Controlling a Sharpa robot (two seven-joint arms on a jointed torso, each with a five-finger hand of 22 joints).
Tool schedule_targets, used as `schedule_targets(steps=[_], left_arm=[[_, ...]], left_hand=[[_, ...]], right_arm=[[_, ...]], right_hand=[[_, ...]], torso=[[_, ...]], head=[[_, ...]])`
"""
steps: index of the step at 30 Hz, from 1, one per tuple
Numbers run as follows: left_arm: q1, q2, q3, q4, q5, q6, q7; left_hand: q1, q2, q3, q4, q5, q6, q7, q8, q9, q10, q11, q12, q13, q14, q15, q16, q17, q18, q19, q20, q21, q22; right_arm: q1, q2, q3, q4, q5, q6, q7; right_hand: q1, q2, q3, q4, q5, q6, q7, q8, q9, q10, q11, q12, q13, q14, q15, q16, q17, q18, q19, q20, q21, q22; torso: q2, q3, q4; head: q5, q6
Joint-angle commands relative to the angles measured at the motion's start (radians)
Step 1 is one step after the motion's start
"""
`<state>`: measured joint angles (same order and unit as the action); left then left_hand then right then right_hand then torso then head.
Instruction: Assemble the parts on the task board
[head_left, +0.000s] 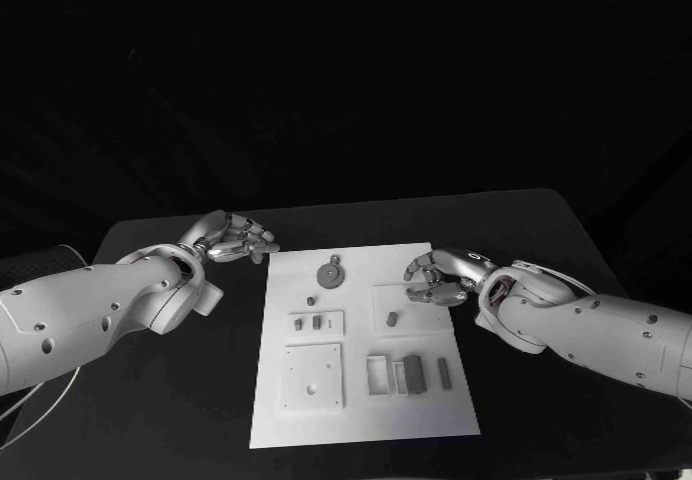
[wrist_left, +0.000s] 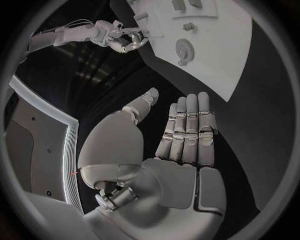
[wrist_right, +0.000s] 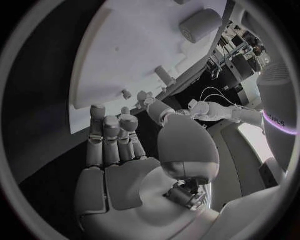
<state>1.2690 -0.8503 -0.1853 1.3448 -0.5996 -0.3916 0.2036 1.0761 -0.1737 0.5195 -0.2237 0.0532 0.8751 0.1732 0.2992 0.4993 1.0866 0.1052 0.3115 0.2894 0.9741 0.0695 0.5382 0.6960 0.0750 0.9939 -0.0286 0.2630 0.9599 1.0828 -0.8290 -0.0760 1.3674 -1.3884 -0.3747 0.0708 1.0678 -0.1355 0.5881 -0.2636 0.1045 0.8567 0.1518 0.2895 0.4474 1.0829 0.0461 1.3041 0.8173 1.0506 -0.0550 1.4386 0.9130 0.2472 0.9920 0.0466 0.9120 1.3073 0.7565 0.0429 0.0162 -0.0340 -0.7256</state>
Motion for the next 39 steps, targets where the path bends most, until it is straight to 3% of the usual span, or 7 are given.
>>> schedule_targets(steps=[1, 9, 10, 12, 17, 20, 39], left_arm=[[0.001, 0.001, 0.0, 0.001, 0.019, 0.012, 0.018], [0.001, 0.0, 0.0, 0.001, 0.019, 0.009, 0.016], [0.001, 0.0, 0.0, 0.001, 0.019, 0.009, 0.015], [0.001, 0.0, 0.0, 0.0, 0.019, 0.008, 0.012], [0.001, 0.0, 0.0, -0.004, 0.019, 0.006, 0.006], [0.001, -0.002, 0.0, -0.005, 0.019, 0.006, 0.003], [0.001, -0.004, -0.001, -0.004, 0.018, 0.004, -0.019]], left_hand=[[0.001, 0.011, -0.004, 0.0, 0.001, -0.003, -0.003, 0.004, -0.001, 0.01, -0.001, -0.007, -0.002, 0.007, 0.001, -0.003, 0.002, 0.003, 0.005, 0.001, -0.004, -0.001], [0.003, 0.013, -0.004, -0.001, 0.001, -0.004, -0.003, 0.004, -0.002, 0.011, -0.001, -0.011, -0.003, 0.009, 0.001, -0.007, 0.004, 0.003, 0.006, 0.001, -0.006, -0.002], [0.003, 0.013, -0.004, -0.001, 0.001, -0.004, -0.003, 0.004, -0.002, 0.012, -0.001, -0.012, -0.003, 0.009, 0.001, -0.008, 0.004, 0.003, 0.006, 0.001, -0.006, -0.003], [0.003, 0.014, -0.005, -0.001, 0.001, -0.004, -0.002, 0.004, -0.002, 0.012, -0.001, -0.013, -0.003, 0.01, 0.001, -0.009, 0.004, 0.003, 0.007, 0.001, -0.007, -0.003], [0.005, 0.016, -0.005, -0.002, 0.001, -0.005, -0.002, 0.004, -0.003, 0.013, 0.0, -0.016, -0.004, 0.012, 0.001, -0.011, 0.007, 0.003, 0.009, 0.001, -0.008, -0.004], [0.007, 0.017, -0.006, -0.002, 0.001, -0.006, -0.001, 0.004, -0.004, 0.015, 0.0, -0.02, -0.006, 0.018, -0.001, -0.013, 0.011, 0.003, 0.014, -0.001, -0.008, -0.003], [0.015, 0.024, -0.011, -0.002, 0.001, -0.008, -0.001, 0.006, -0.008, 0.026, 0.0, -0.036, -0.009, 0.045, -0.011, -0.018, 0.033, 0.005, 0.04, -0.009, -0.003, 0.001]], right_arm=[[-0.004, 0.003, -0.001, -0.001, -0.059, -0.019, -0.003], [-0.008, -0.003, -0.002, 0.017, -0.055, -0.051, 0.006], [-0.009, -0.004, -0.002, 0.019, -0.055, -0.05, 0.007], [-0.009, -0.005, -0.002, 0.024, -0.055, -0.049, 0.009], [-0.01, -0.006, -0.003, 0.028, -0.056, -0.04, 0.006], [-0.01, -0.007, -0.003, 0.029, -0.081, -0.032, -0.007], [-0.01, 0.008, -0.006, 0.043, -0.239, -0.028, -0.121]], right_hand=[[0.009, -0.001, 0.002, -0.006, 0.0, 0.005, 0.002, 0.003, 0.002, -0.007, -0.006, -0.008, -0.003, -0.004, -0.008, 0.0, -0.002, 0.015, 0.003, -0.002, -0.002, 0.004], [0.01, -0.021, 0.019, -0.01, 0.006, -0.019, 0.008, -0.007, 0.016, -0.078, 0.001, -0.283, -0.149, -0.011, -0.002, -0.065, -0.052, 0.015, -0.026, 0.012, -0.032, -0.008], [0.008, -0.022, 0.025, -0.01, 0.009, -0.019, 0.018, -0.006, 0.018, -0.152, 0.009, -0.379, -0.196, -0.01, -0.001, -0.068, -0.056, 0.015, -0.026, 0.011, -0.033, -0.009], [0.005, -0.029, 0.029, -0.015, 0.006, -0.02, 0.025, 0.001, 0.033, -0.07, 0.024, -0.635, -0.353, -0.001, 0.012, -0.069, -0.071, 0.015, -0.022, 0.009, -0.029, -0.005], [0.025, -0.024, 0.032, -0.018, 0.013, -0.011, 0.03, 0.013, 0.05, -0.089, 0.057, -0.877, -0.464, 0.019, 0.049, -0.054, -0.084, 0.015, -0.002, 0.0, -0.02, -0.003], [0.031, -0.021, 0.03, -0.017, 0.015, -0.003, 0.027, 0.018, 0.055, -0.092, 0.071, -0.946, -0.495, 0.028, 0.062, -0.048, -0.09, 0.015, 0.007, -0.004, -0.016, -0.003], [0.052, -0.022, 0.031, -0.016, 0.034, 0.027, 0.016, 0.024, 0.057, -0.024, 0.073, -1.063, -0.543, 0.044, 0.064, -0.032, -0.108, 0.015, 0.026, -0.013, -0.011, -0.002]], torso=[[0.0, 0.0002, 0.0002], [0.0, 0.0002, -0.0005], [0.0, 0.0, -0.0005], [0.0, 0.0001, -0.0003], [0.0, 0.0003, 0.0002], [0.0, -0.0001, 0.0006], [0.0, 0.0002, 0.0005]], head=[[0.002, -0.003], [0.003, -0.006], [0.004, -0.007], [0.005, -0.008], [0.005, -0.011], [0.006, -0.013], [0.009, -0.014]])
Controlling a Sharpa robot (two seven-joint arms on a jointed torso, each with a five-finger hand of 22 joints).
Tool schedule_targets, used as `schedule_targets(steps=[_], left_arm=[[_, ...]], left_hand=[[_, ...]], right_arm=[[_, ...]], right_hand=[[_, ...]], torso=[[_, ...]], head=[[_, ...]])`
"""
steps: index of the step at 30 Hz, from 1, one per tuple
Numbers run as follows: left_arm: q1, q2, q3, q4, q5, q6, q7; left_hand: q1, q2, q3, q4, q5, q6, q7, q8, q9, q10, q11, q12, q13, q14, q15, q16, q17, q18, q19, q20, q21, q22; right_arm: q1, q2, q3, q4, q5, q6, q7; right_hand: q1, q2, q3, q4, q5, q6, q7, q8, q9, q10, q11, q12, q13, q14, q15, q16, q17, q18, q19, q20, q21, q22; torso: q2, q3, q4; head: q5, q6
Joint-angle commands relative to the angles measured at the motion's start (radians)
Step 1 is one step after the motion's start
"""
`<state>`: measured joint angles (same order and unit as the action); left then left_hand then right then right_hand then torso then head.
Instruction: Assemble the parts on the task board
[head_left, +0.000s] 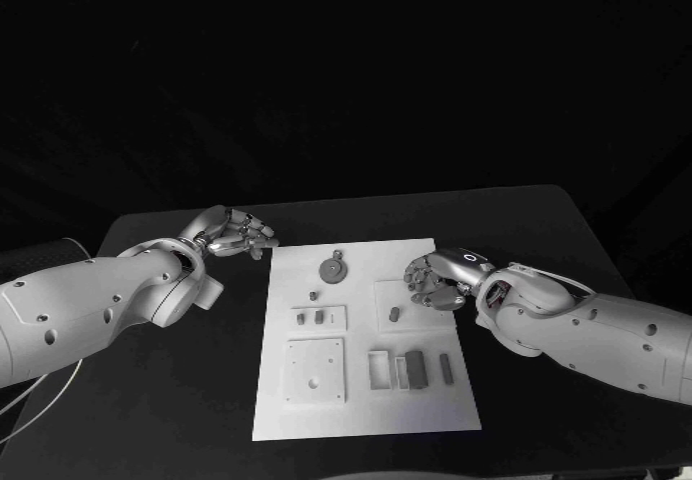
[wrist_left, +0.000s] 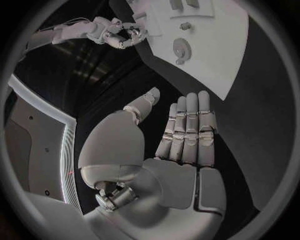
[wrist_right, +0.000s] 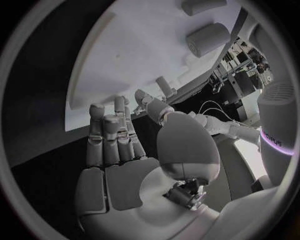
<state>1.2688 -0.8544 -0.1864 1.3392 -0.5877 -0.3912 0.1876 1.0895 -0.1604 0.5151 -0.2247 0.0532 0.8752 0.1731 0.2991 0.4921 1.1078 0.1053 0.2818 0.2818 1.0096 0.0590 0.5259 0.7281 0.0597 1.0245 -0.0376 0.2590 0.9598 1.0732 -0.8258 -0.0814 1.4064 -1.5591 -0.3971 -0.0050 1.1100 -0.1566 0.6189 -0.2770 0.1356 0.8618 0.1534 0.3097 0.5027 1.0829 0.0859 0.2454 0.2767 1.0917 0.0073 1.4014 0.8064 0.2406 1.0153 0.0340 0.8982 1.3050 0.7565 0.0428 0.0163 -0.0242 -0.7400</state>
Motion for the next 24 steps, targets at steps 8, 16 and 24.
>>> schedule_targets(steps=[8, 16, 24], left_arm=[[0.001, -0.001, 0.0, 0.003, 0.006, 0.003, -0.007], [0.001, -0.002, 0.0, 0.004, 0.006, 0.005, -0.015], [0.001, -0.003, 0.0, 0.004, 0.006, 0.005, -0.023]], left_hand=[[0.0, 0.013, -0.008, 0.002, 0.001, -0.013, 0.001, 0.004, -0.003, 0.006, 0.0, -0.01, -0.002, 0.011, -0.001, -0.009, 0.005, 0.019, 0.011, -0.001, -0.001, 0.001], [-0.005, 0.018, -0.009, 0.008, 0.001, -0.016, 0.003, 0.003, -0.005, 0.006, 0.001, -0.015, -0.003, 0.013, -0.001, -0.013, 0.01, 0.018, 0.012, -0.002, -0.002, 0.002], [-0.007, 0.019, -0.01, 0.011, 0.001, -0.018, 0.004, 0.003, -0.006, 0.005, 0.002, -0.018, -0.004, 0.014, -0.002, -0.016, 0.013, 0.018, 0.013, -0.003, -0.003, 0.002]], right_arm=[[-0.001, 0.015, 0.0, 0.001, -0.096, -0.018, -0.073], [-0.001, 0.022, 0.0, 0.003, -0.114, -0.015, -0.08], [-0.001, 0.027, 0.0, 0.003, -0.135, 0.008, -0.093]], right_hand=[[0.012, 0.004, 0.003, 0.003, 0.002, 0.041, 0.007, 0.009, 0.002, -0.007, 0.031, -0.018, -0.005, -0.002, 0.0, 0.007, -0.005, 0.021, 0.0, 0.002, 0.001, 0.001], [0.013, 0.028, 0.007, 0.009, 0.005, 0.061, -0.001, 0.013, 0.002, 0.024, 0.023, -0.024, -0.001, -0.004, -0.008, 0.009, -0.009, 0.021, 0.0, 0.003, 0.0, 0.001], [0.014, 0.058, 0.007, 0.006, 0.008, 0.096, -0.014, 0.024, 0.005, 0.073, 0.007, -0.023, 0.008, -0.004, -0.024, 0.009, -0.015, 0.021, -0.002, 0.004, 0.0, 0.003]], torso=[[0.0, 0.0, 0.0003], [0.0, 0.0, 0.0003], [0.0, 0.0, 0.0004]], head=[[0.0, -0.002], [0.0, -0.003], [-0.001, -0.003]])
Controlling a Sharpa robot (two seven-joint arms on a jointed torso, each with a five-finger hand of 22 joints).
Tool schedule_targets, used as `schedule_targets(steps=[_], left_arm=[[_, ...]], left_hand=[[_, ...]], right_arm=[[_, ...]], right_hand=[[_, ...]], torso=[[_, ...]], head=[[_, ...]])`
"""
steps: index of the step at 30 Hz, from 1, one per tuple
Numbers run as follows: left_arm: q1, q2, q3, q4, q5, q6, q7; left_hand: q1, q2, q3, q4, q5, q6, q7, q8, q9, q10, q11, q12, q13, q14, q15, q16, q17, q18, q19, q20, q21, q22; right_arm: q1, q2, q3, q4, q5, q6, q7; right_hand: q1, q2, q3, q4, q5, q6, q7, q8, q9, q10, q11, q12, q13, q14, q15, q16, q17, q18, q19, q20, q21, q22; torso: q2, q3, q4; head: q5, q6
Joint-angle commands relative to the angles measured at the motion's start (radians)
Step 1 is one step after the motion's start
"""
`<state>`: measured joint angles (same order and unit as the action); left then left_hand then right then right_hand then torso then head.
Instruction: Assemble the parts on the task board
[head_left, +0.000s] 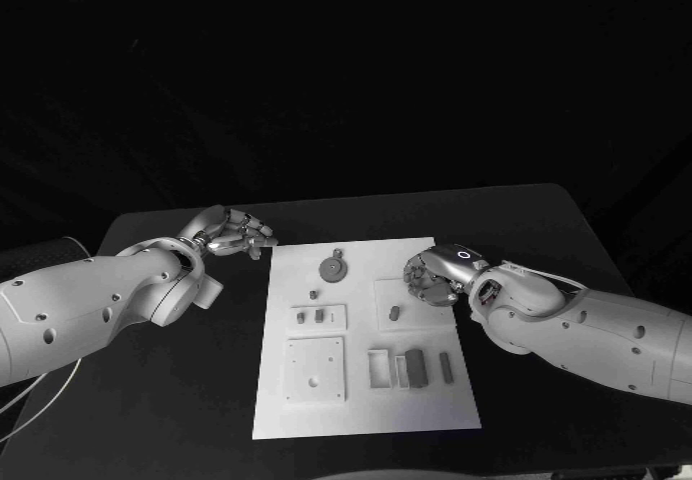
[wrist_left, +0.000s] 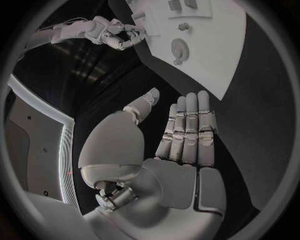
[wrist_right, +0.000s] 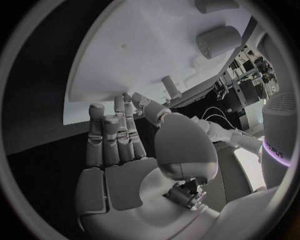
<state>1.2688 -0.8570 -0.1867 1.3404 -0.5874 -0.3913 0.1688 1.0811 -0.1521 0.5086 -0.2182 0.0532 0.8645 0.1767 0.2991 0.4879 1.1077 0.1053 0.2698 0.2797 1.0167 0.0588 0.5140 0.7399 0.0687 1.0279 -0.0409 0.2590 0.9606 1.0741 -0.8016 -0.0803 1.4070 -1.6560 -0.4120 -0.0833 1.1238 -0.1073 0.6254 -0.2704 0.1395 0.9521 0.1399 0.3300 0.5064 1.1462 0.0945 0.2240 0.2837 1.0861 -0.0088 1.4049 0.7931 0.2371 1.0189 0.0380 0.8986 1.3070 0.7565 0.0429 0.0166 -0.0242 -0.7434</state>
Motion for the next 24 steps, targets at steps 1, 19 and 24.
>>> schedule_targets(steps=[1, 19, 24], left_arm=[[0.001, 0.0, 0.0, 0.003, 0.006, 0.006, -0.004], [0.001, -0.003, 0.0, 0.004, 0.005, 0.005, -0.014], [0.001, -0.003, 0.0, 0.004, 0.005, 0.007, -0.016]], left_hand=[[0.001, 0.011, -0.003, 0.005, 0.001, -0.008, 0.0, 0.003, -0.002, 0.005, 0.002, -0.007, -0.002, 0.007, -0.002, -0.004, 0.002, 0.008, 0.01, 0.001, -0.003, 0.001], [0.003, 0.01, -0.004, 0.007, 0.001, -0.012, 0.001, 0.002, -0.003, 0.002, 0.004, -0.012, -0.003, 0.011, -0.003, -0.008, 0.007, 0.008, 0.012, -0.001, -0.004, 0.002], [0.003, 0.01, -0.004, 0.007, 0.001, -0.014, 0.002, 0.001, -0.004, 0.001, 0.005, -0.015, -0.003, 0.012, -0.003, -0.01, 0.009, 0.008, 0.013, -0.001, -0.004, 0.003]], right_arm=[[-0.002, 0.002, -0.001, 0.002, -0.04, 0.025, -0.016], [-0.002, 0.007, -0.001, 0.003, -0.086, 0.043, -0.05], [-0.002, 0.007, -0.002, 0.007, -0.104, 0.046, -0.058]], right_hand=[[0.001, 0.012, 0.001, -0.001, 0.005, 0.011, -0.003, 0.005, 0.002, 0.016, -0.004, -0.002, 0.003, 0.001, -0.01, 0.005, -0.003, 0.025, -0.006, 0.0, -0.001, 0.001], [-0.001, -0.014, -0.003, -0.007, 0.007, 0.013, -0.003, -0.004, 0.0, 0.026, -0.006, -0.024, 0.006, 0.003, -0.012, 0.002, -0.009, 0.025, -0.003, -0.001, -0.004, -0.001], [0.009, -0.043, 0.0, -0.01, 0.007, -0.021, 0.013, -0.027, -0.01, 0.032, -0.006, -0.034, 0.009, 0.001, -0.011, 0.001, -0.012, 0.025, -0.003, -0.002, -0.007, -0.002]], torso=[[0.0, -0.0002, -0.0001], [0.0, 0.0007, -0.0007], [0.0, 0.0012, -0.0004]], head=[[-0.001, 0.0], [-0.002, -0.002], [-0.002, -0.004]])
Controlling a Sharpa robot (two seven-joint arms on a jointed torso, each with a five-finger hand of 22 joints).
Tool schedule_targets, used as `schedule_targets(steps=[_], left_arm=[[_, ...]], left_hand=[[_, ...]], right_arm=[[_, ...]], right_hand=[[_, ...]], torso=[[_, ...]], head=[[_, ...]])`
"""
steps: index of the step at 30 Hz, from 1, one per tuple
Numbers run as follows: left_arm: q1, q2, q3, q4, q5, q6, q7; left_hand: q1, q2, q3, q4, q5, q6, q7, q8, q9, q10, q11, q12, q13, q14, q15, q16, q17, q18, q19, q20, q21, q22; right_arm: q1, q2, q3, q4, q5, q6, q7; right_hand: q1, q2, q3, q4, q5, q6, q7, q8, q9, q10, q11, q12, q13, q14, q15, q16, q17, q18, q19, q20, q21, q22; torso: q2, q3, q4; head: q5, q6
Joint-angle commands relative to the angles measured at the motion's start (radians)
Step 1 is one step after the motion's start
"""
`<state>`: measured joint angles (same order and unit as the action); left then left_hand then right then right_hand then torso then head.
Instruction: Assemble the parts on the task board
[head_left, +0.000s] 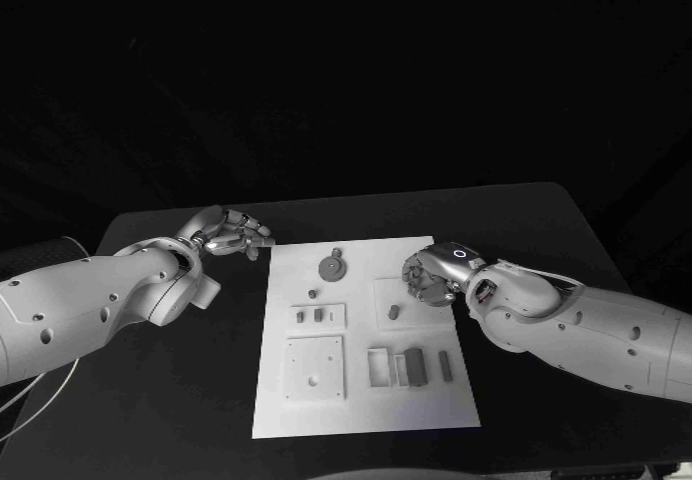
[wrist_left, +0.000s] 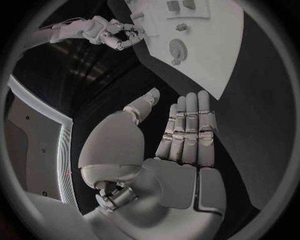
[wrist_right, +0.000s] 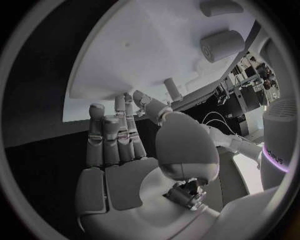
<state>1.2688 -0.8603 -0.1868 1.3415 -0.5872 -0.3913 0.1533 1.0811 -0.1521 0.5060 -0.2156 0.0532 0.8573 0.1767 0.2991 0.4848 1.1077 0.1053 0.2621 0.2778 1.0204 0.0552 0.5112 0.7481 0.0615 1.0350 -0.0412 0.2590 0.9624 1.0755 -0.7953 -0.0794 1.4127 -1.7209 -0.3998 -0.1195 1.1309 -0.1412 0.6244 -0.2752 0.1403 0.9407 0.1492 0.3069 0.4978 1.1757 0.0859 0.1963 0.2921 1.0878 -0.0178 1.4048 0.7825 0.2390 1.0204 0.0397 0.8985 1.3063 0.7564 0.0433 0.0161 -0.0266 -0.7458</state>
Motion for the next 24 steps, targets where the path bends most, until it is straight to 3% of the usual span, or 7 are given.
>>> schedule_targets(steps=[1, 10, 17, 24], left_arm=[[0.001, 0.0, 0.0, 0.003, 0.005, 0.007, -0.001], [0.001, 0.0, 0.0, 0.003, 0.005, 0.007, -0.001], [0.001, -0.001, 0.0, 0.003, 0.004, 0.005, -0.002], [0.001, -0.002, 0.0, 0.003, 0.004, 0.004, -0.004]], left_hand=[[0.004, 0.009, -0.002, 0.005, 0.001, -0.008, 0.003, 0.001, -0.001, 0.0, 0.005, -0.008, -0.002, 0.008, 0.0, -0.007, 0.002, 0.015, 0.006, -0.001, -0.004, 0.001], [0.005, 0.01, -0.001, 0.005, 0.001, -0.009, 0.003, 0.001, -0.002, -0.001, 0.006, -0.01, -0.002, 0.009, 0.0, -0.009, 0.004, 0.015, 0.006, -0.001, -0.005, 0.001], [0.006, 0.012, -0.001, 0.005, 0.001, -0.009, 0.003, 0.001, -0.002, -0.001, 0.006, -0.011, -0.002, 0.009, 0.0, -0.01, 0.005, 0.015, 0.007, -0.001, -0.005, 0.002], [0.006, 0.013, -0.001, 0.006, 0.001, -0.009, 0.003, 0.001, -0.002, -0.001, 0.006, -0.012, -0.002, 0.01, 0.0, -0.011, 0.006, 0.015, 0.007, -0.002, -0.005, 0.002]], right_arm=[[-0.003, 0.001, -0.003, 0.002, -0.044, 0.037, -0.023], [-0.003, 0.002, -0.006, 0.004, -0.062, 0.044, -0.029], [-0.003, 0.004, -0.008, 0.002, -0.079, 0.063, -0.036], [-0.003, 0.007, -0.01, 0.002, -0.094, 0.084, -0.044]], right_hand=[[0.004, -0.012, 0.002, -0.006, 0.007, -0.011, 0.005, -0.005, -0.002, 0.002, 0.003, -0.008, 0.001, -0.001, -0.002, 0.002, -0.002, 0.023, -0.005, -0.003, -0.007, -0.001], [0.019, -0.023, 0.003, -0.011, 0.01, -0.015, 0.007, -0.009, -0.004, 0.001, 0.005, -0.016, 0.003, -0.002, -0.001, 0.002, -0.003, 0.023, -0.005, -0.003, -0.008, -0.001], [0.024, 0.002, 0.005, -0.007, 0.014, 0.001, 0.001, -0.001, -0.002, 0.017, 0.0, -0.015, 0.011, -0.001, -0.005, 0.004, -0.004, 0.023, -0.004, -0.002, -0.008, -0.001], [0.03, 0.043, 0.008, -0.011, 0.026, 0.018, -0.006, 0.005, 0.0, 0.032, -0.005, -0.016, 0.019, 0.002, -0.01, 0.005, -0.005, 0.023, -0.005, -0.002, -0.007, 0.001]], torso=[[0.0, 0.0009, 0.0], [0.0, 0.0006, -0.0003], [0.0, 0.0002, 0.0002], [0.0, 0.0002, 0.0002]], head=[[0.0, -0.001], [-0.001, -0.003], [-0.003, -0.005], [-0.003, -0.007]])
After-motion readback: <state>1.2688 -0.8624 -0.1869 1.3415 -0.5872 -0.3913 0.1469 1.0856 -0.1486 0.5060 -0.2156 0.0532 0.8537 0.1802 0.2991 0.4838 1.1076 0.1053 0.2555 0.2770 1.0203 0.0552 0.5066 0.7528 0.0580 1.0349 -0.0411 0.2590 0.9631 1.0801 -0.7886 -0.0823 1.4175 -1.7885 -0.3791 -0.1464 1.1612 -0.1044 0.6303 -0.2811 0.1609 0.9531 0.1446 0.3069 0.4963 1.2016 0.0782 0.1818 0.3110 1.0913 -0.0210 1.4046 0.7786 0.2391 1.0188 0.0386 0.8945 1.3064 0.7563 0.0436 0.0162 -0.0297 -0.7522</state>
